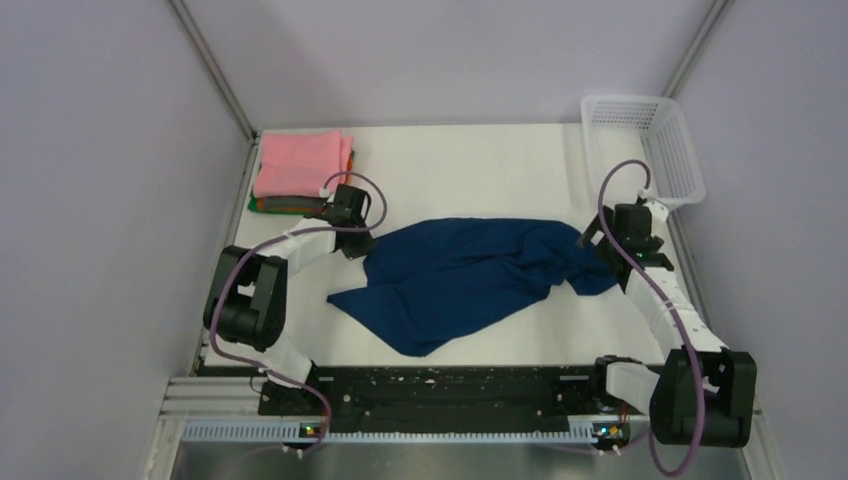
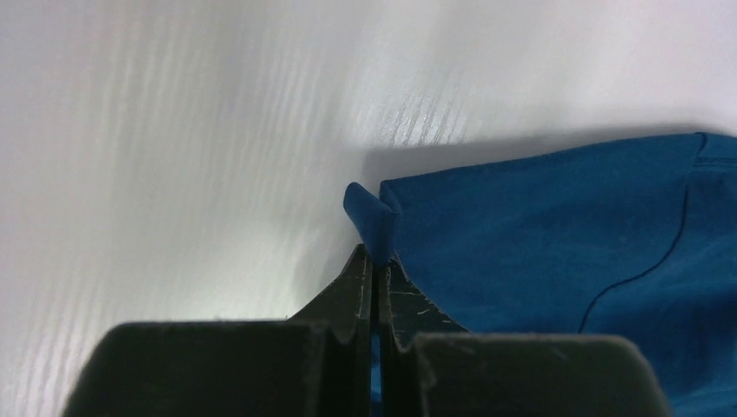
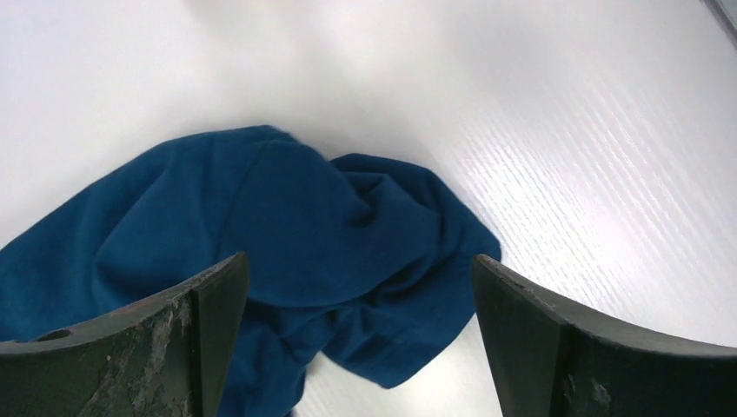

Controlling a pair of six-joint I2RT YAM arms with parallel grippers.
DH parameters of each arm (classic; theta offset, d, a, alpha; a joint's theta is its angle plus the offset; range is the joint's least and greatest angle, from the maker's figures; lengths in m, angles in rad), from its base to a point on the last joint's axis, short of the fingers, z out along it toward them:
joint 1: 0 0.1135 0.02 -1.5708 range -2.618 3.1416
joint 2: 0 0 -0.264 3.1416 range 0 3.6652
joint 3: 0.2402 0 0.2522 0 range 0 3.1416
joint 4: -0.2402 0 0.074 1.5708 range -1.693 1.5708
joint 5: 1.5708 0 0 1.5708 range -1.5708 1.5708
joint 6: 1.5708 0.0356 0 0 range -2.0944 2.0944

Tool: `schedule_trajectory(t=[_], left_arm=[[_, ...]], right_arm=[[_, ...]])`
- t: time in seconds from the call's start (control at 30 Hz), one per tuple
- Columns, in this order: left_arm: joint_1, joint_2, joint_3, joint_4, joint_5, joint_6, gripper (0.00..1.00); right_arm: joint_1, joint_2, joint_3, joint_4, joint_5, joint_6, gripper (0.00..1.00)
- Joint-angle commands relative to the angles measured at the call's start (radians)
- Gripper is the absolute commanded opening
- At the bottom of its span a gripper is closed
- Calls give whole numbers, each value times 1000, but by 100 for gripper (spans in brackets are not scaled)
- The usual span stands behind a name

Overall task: Fold and stack the t-shirts
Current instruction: Flatten out the tshirt

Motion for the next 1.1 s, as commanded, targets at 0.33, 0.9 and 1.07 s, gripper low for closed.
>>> schedule_trajectory(t=[0.33,0.9,1.07], left_arm=[[-4,-130,-36,54,-49,48,0],[-4,-600,190,85,-220,217,0],[-4,-821,278,119,-217,288,0]], right_arm=[[-76,304,18,202,-132,64,55],[-76,-157,312,120,-151,-95,0],[-76,-296,494,63,-156,-149,0]])
